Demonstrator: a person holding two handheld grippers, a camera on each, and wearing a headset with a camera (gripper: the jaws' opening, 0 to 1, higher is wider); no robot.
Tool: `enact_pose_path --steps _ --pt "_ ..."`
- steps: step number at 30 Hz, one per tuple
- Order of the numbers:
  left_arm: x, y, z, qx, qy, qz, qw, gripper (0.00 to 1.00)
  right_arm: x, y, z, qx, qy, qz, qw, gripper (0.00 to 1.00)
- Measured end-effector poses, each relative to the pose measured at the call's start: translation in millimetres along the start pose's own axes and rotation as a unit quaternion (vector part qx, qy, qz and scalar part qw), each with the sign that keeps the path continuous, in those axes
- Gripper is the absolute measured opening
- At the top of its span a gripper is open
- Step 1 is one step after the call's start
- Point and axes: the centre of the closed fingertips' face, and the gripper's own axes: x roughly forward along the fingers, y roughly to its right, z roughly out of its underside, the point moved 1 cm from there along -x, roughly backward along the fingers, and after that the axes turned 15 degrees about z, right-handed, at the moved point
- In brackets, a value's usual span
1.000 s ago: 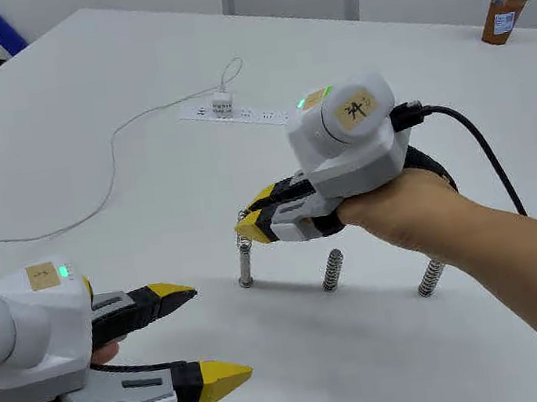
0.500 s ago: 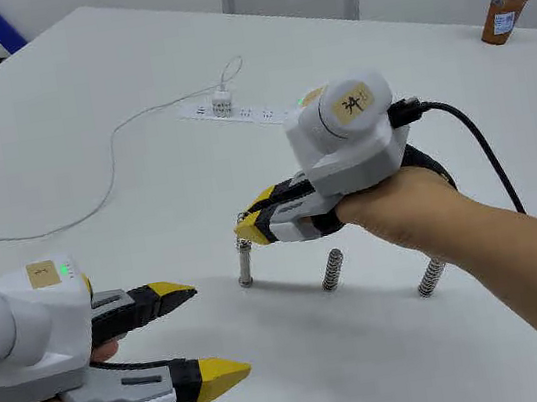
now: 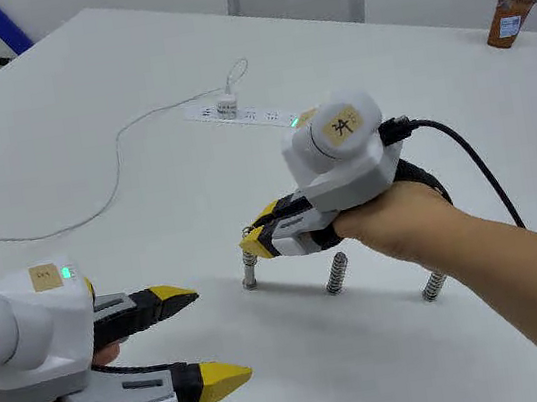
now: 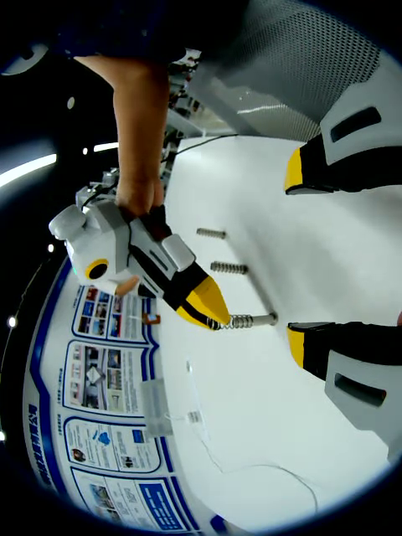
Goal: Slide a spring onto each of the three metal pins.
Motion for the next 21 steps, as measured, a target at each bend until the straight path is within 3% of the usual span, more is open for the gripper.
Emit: enact_pose_path --steps 21 --pt "-1.5 0.1 2.4 -0.004 -0.001 -0.005 1.0 0.63 18.6 -9.1 26.9 -0.019 -0.044 0.01 0.9988 0.12"
